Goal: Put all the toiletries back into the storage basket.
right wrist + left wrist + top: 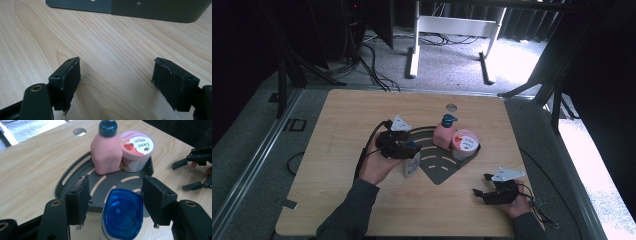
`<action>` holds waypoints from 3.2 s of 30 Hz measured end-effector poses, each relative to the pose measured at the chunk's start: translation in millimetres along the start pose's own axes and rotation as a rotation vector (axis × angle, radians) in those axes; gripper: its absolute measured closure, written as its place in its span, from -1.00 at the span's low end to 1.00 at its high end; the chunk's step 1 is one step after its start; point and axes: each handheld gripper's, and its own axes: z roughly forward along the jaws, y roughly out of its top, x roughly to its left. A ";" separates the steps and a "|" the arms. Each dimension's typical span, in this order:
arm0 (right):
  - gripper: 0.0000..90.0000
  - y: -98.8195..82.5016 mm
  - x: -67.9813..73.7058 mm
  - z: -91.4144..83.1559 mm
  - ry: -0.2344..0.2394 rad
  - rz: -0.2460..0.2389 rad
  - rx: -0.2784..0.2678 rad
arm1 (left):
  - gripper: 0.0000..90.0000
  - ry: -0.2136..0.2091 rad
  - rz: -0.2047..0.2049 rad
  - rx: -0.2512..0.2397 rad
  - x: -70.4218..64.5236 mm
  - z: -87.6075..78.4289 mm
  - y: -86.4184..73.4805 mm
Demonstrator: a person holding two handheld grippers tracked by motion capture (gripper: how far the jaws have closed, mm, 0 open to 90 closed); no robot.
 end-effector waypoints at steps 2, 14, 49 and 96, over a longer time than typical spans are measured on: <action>-0.50 0.0 0.0 0.0 0.000 0.000 0.000 | -0.11 -0.005 0.000 0.004 -0.7 0.9 -2.4; -0.50 0.0 0.0 0.0 0.000 -0.001 0.000 | -0.06 -0.013 0.018 0.049 -2.9 10.1 -11.4; -0.51 0.0 0.1 -0.1 0.001 -0.001 0.002 | -0.13 -0.026 0.108 0.290 0.2 36.6 -6.3; -0.51 0.0 0.1 -0.1 0.001 -0.001 0.003 | 0.21 -0.035 0.163 0.397 -2.1 51.7 -7.9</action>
